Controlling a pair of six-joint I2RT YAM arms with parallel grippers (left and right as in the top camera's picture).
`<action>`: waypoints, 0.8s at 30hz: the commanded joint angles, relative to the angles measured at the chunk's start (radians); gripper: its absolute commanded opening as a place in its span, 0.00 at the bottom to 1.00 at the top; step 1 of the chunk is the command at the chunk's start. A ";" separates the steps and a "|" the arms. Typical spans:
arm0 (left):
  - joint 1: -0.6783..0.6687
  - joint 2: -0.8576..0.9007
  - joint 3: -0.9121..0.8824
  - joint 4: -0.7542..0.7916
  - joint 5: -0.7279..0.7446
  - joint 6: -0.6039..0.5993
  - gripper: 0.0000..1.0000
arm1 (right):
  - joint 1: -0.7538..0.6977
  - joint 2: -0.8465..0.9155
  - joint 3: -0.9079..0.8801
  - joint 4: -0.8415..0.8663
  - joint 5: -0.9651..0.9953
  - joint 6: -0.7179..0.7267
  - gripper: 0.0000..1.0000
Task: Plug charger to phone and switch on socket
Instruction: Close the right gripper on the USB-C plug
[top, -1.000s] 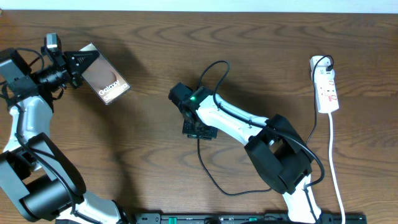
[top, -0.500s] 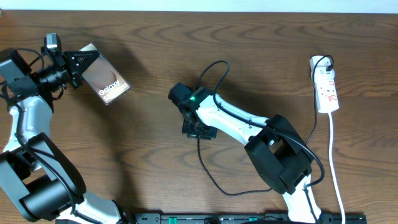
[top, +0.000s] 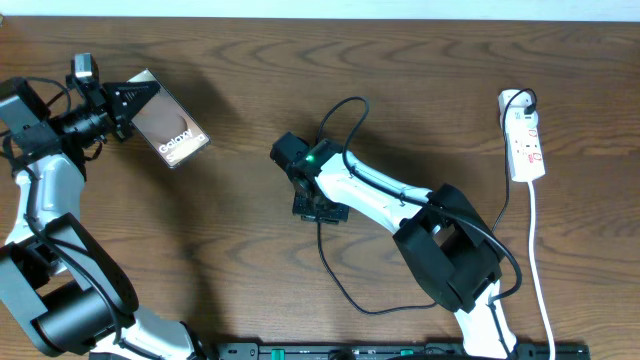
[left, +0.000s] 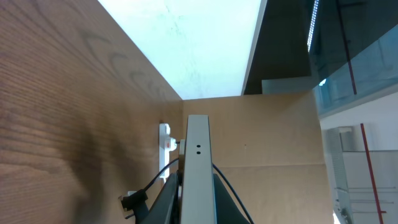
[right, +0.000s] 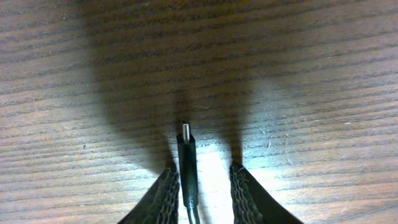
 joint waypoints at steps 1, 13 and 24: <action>0.002 -0.024 0.000 0.005 0.046 0.010 0.07 | -0.003 0.027 -0.007 0.012 0.027 0.011 0.23; 0.002 -0.024 0.000 0.005 0.046 0.010 0.08 | -0.005 0.027 -0.007 0.013 0.042 0.012 0.14; 0.001 -0.024 0.000 0.005 0.046 0.010 0.07 | -0.005 0.027 -0.007 0.016 0.042 0.012 0.04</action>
